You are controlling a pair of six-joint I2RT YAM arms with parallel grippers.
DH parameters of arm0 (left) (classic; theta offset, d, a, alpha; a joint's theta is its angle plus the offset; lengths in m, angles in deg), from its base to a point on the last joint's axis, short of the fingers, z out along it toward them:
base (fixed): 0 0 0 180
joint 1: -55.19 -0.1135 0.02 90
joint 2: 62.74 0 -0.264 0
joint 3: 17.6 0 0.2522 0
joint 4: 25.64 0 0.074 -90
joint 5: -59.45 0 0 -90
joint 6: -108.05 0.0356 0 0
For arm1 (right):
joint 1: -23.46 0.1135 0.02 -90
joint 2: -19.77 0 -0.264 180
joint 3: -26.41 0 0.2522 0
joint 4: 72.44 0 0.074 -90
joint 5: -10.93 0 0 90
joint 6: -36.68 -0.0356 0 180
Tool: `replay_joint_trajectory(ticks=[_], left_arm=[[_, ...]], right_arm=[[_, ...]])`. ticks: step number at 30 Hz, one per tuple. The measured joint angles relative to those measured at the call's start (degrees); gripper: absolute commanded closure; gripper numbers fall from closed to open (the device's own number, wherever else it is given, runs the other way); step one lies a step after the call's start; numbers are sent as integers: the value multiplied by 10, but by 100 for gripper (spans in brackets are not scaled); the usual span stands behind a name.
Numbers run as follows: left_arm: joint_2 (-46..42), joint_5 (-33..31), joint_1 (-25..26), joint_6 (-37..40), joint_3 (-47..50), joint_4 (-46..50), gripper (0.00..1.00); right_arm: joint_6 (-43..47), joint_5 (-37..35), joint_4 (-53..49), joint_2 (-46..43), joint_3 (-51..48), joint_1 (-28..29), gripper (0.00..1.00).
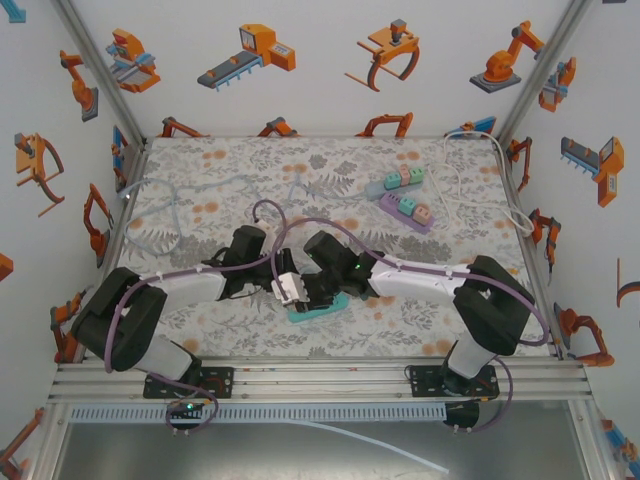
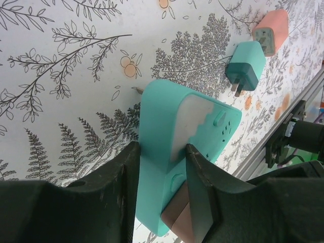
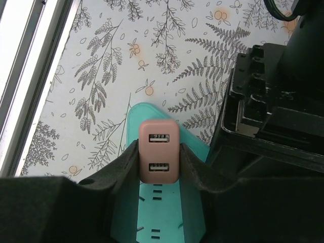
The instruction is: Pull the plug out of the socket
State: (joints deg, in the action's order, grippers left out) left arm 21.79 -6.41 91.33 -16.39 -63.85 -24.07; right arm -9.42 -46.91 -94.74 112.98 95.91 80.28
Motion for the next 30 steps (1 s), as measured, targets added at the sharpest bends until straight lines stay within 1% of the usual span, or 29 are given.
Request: replay_joint_trajectory(ticks=[7,13,20,24,30], left_arm=[[-9,-23,11,18,-9,21,66],[-22,-39,19,28,-9,33,66],[-17,-31,26,30,-14,38,66],[-11,-26,27,34,-19,41,66],[-8,-32,30,42,-23,40,66]], right_arm=[[-18,-2,2,-1,0,-1,80],[-21,-19,-1,-13,-7,9,80],[-16,-66,64,-73,-86,33,81],[-18,-75,63,-93,-89,42,81],[-39,-64,85,-121,-89,54,81]])
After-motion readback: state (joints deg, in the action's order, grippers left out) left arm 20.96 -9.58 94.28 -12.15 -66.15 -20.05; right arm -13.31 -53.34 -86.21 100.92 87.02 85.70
